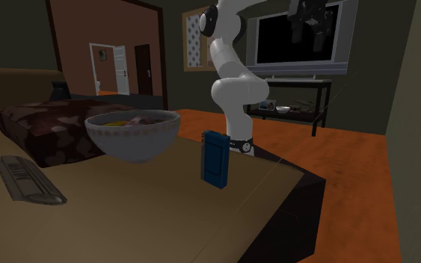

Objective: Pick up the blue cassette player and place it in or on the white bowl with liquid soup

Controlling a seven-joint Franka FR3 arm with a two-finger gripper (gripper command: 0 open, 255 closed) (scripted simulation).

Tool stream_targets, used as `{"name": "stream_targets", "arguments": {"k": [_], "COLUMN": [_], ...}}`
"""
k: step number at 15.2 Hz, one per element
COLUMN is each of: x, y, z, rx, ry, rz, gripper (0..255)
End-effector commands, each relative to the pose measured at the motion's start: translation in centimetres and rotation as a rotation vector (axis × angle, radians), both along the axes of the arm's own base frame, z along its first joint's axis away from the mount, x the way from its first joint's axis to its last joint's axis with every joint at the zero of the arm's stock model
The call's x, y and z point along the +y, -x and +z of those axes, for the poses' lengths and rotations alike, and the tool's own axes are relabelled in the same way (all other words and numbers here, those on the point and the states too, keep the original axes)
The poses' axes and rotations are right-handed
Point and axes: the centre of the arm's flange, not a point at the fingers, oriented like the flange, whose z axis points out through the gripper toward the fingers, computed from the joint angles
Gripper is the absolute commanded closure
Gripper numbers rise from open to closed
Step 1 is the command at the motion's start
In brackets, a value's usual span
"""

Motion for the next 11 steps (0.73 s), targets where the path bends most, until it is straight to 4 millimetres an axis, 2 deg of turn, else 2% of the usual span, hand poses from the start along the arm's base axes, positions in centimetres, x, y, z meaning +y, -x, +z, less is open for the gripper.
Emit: {"name": "stream_targets", "arguments": {"k": [1, 11], "x": [0.0, -12.2], "y": [0.0, -2.2], "z": [0.0, -6.4], "rx": [0.000, 0.097], "ry": [0.000, -0.048], "rz": [0.000, 0.032], "gripper": [0, 0]}}
